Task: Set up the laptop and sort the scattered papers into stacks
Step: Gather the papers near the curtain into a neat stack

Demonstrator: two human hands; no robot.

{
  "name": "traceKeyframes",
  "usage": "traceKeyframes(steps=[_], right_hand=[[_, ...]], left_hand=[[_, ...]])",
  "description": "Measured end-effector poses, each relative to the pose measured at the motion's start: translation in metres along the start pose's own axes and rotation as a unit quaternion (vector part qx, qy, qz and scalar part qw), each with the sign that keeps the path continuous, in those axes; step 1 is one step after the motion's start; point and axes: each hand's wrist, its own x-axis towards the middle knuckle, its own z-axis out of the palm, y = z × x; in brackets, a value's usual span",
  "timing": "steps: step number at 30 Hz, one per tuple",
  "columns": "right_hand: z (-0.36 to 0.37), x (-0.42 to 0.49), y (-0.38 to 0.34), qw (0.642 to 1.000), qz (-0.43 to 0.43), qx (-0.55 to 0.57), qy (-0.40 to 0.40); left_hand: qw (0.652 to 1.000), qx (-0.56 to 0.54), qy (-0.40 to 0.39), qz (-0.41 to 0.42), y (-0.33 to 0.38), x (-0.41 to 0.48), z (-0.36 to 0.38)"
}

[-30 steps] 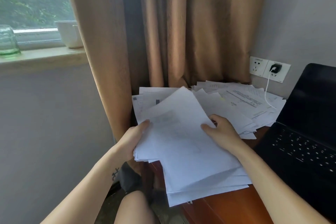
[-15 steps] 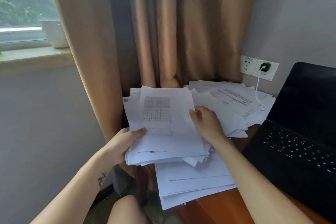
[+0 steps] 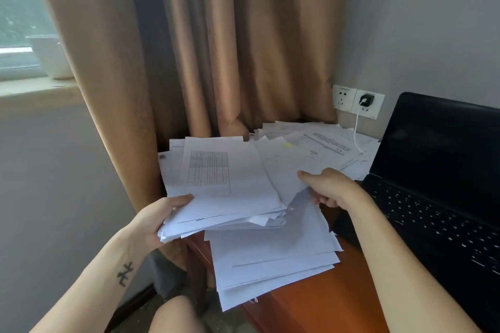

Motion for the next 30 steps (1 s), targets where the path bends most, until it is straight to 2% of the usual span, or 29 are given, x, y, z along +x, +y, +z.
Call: traceKeyframes(steps=[2, 6, 12, 16, 23, 27, 30], right_hand=[[0.002, 0.005, 0.002, 0.995, -0.033, 0.088, 0.038], [0.018, 0.013, 0.007, 0.966, -0.068, 0.248, 0.025], [0.036, 0.020, 0.009, 0.977, -0.125, 0.167, 0.051], [0.026, 0.027, 0.010, 0.974, -0.133, 0.133, 0.126], [-0.001, 0.027, 0.015, 0.905, -0.182, 0.290, 0.251], [-0.014, 0.027, 0.017, 0.862, -0.181, 0.384, 0.276], [-0.027, 0.026, 0.021, 0.849, -0.170, 0.425, 0.265]], left_hand=[[1.000, 0.006, 0.000, 0.002, -0.003, 0.002, -0.002], [1.000, 0.022, -0.016, 0.010, -0.007, -0.002, -0.001], [0.999, 0.027, -0.015, 0.008, -0.010, -0.006, 0.001], [0.999, 0.036, -0.015, 0.008, -0.009, -0.005, 0.002], [0.999, 0.046, -0.021, 0.018, -0.009, -0.004, 0.002], [0.998, 0.060, -0.006, 0.030, -0.009, -0.003, 0.002], [0.997, 0.069, 0.031, 0.028, -0.012, 0.015, -0.012]])
